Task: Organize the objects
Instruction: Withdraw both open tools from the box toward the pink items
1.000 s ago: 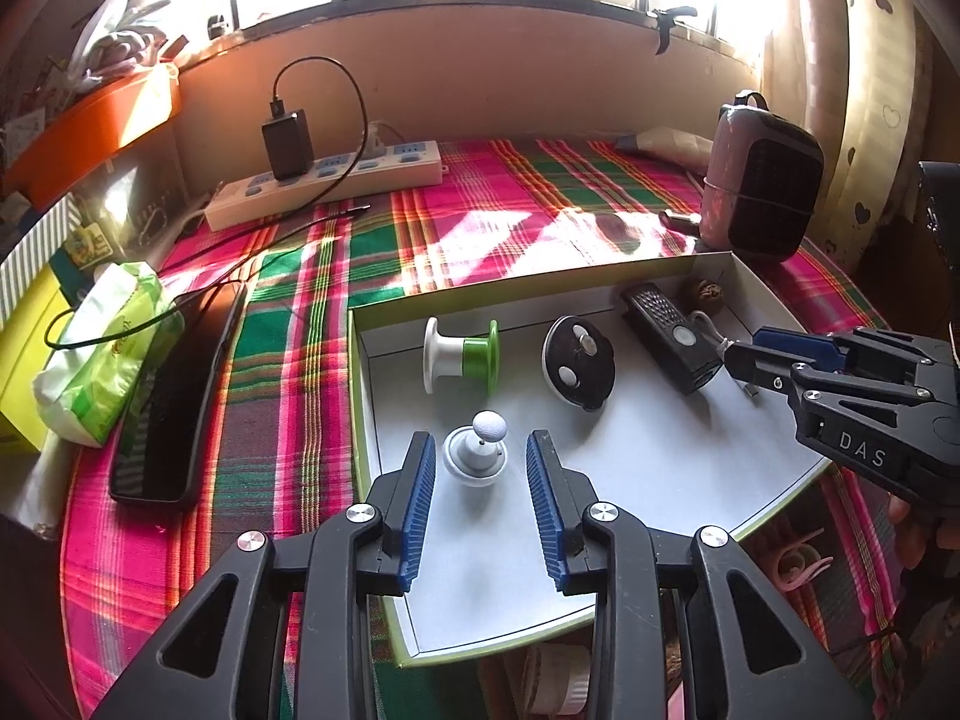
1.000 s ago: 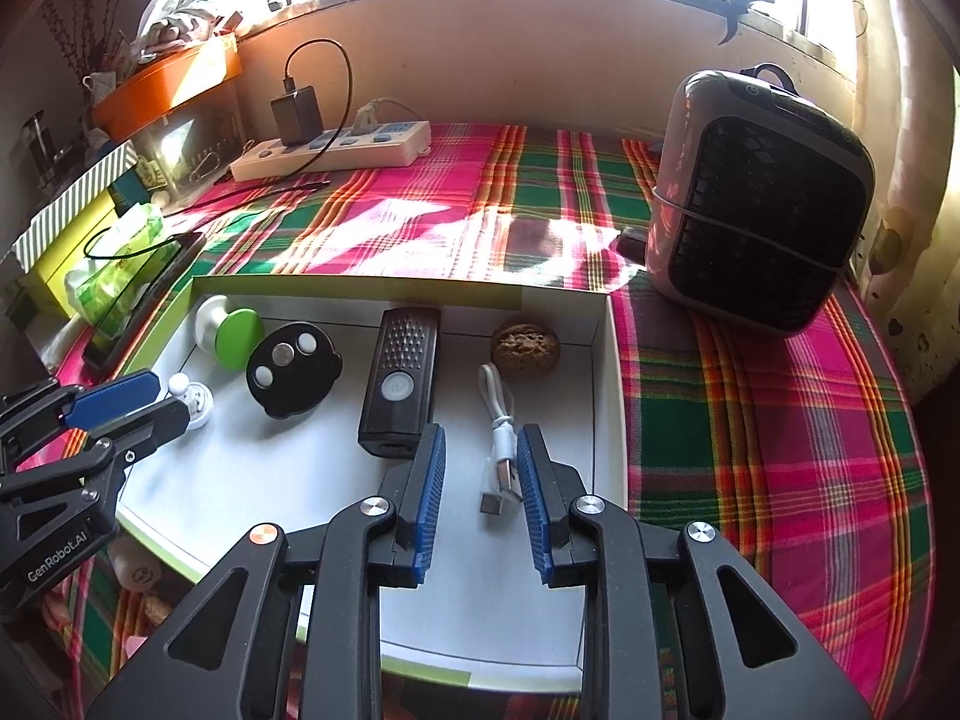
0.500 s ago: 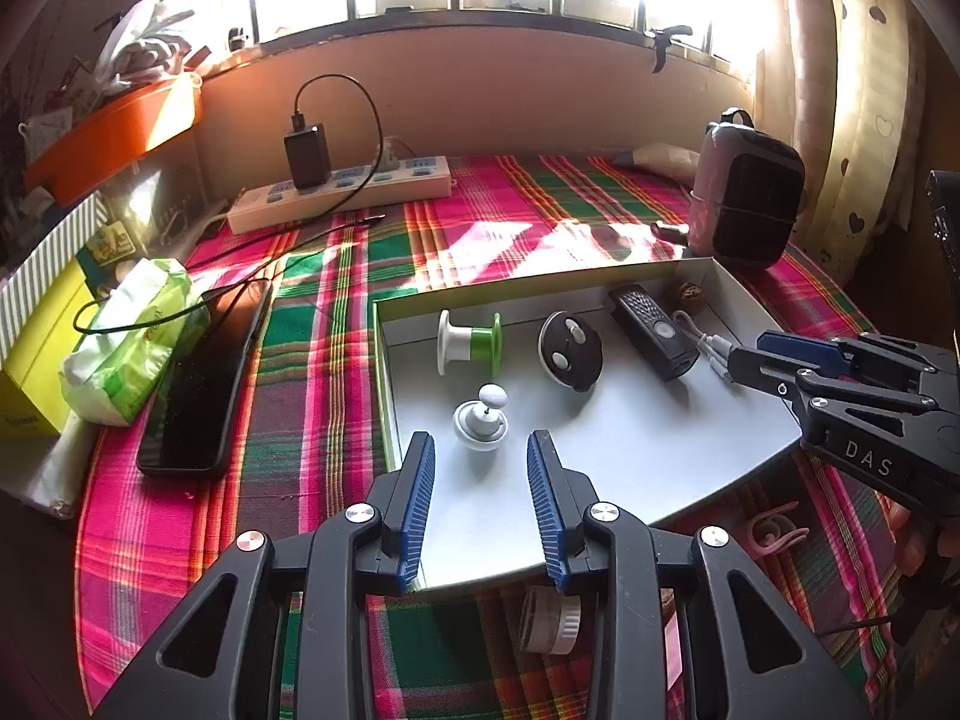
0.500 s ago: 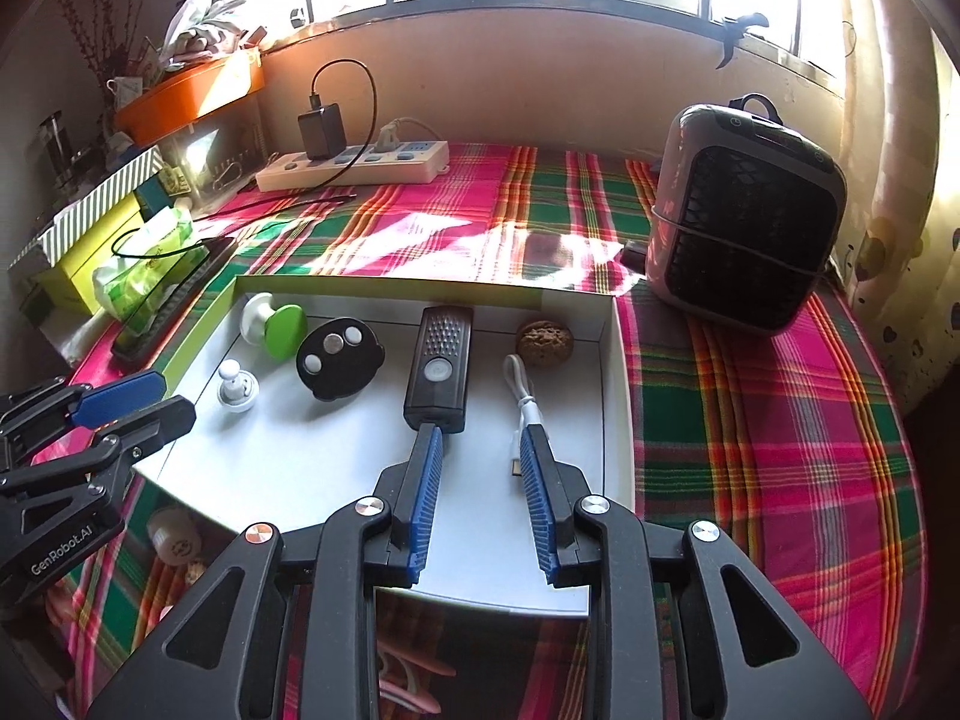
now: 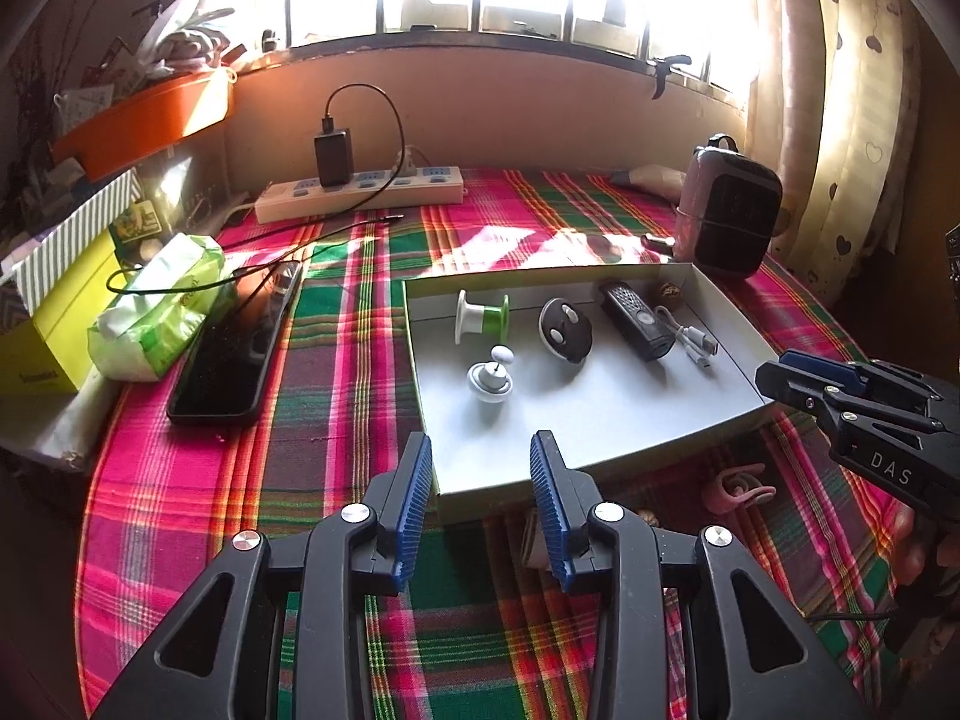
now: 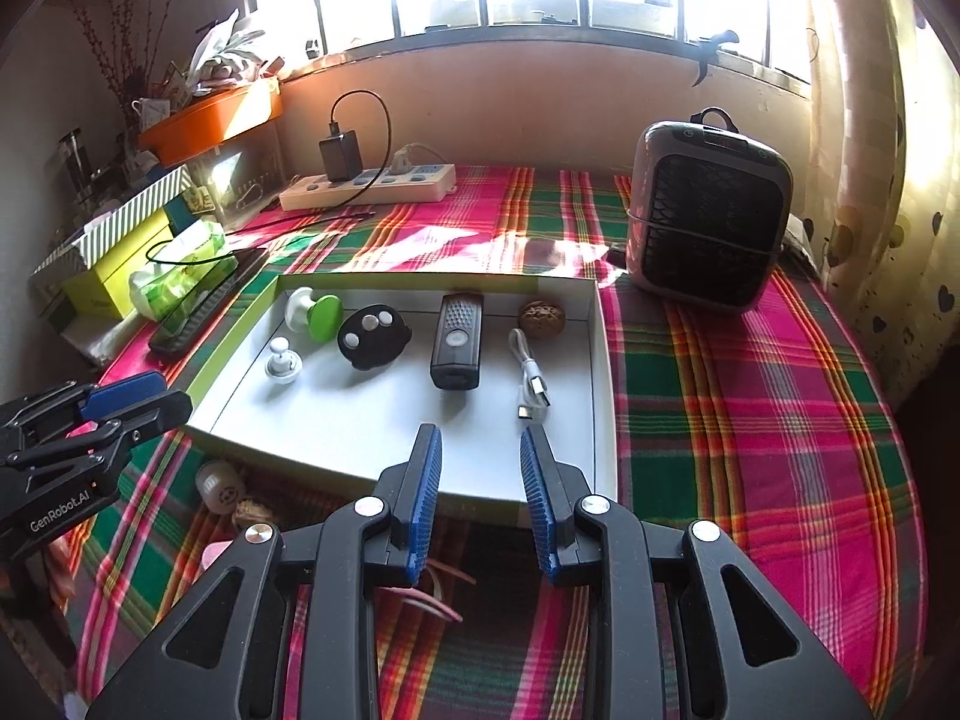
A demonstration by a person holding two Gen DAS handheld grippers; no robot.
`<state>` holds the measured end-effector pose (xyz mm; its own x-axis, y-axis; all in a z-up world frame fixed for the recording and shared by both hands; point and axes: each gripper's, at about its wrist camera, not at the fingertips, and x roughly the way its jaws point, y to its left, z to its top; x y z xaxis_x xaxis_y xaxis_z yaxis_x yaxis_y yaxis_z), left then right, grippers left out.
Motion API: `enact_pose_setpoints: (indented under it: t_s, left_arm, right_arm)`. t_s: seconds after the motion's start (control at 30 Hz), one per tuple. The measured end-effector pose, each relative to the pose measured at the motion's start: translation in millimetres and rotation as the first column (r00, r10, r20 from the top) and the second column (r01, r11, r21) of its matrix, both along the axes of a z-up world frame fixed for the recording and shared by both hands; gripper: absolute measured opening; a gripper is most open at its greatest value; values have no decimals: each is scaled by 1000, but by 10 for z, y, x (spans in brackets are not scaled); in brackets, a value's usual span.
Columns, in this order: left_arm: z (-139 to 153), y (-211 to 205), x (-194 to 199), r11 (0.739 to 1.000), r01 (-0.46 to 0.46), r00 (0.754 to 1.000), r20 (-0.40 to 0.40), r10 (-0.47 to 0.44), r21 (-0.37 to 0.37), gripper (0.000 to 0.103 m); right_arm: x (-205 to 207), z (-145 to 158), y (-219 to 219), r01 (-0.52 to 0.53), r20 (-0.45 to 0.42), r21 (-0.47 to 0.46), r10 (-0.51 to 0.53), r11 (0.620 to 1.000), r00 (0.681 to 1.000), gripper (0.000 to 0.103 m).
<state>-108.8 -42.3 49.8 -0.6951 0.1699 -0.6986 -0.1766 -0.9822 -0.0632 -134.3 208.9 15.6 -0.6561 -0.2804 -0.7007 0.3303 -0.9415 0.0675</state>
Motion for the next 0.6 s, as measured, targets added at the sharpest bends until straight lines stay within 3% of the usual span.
enact_pose_setpoints:
  t_s: [0.27, 0.4, 0.6]
  left_arm:
    - [-135, -115, 189, 1000, 4, 999, 40, -5, 30, 32]
    - [-170, -83, 267, 998, 27, 998, 53, -29, 48, 32]
    - [-180, 61, 376, 993, 96, 993, 62, -100, 71, 32]
  right_arm:
    - [195, -140, 8, -66, 18, -22, 66, 998, 998, 29]
    - [207, -228, -25, -108, 38, -30, 110, 994, 993, 39]
    - [213, -327, -121, -161, 54, 4, 160, 987, 986, 42]
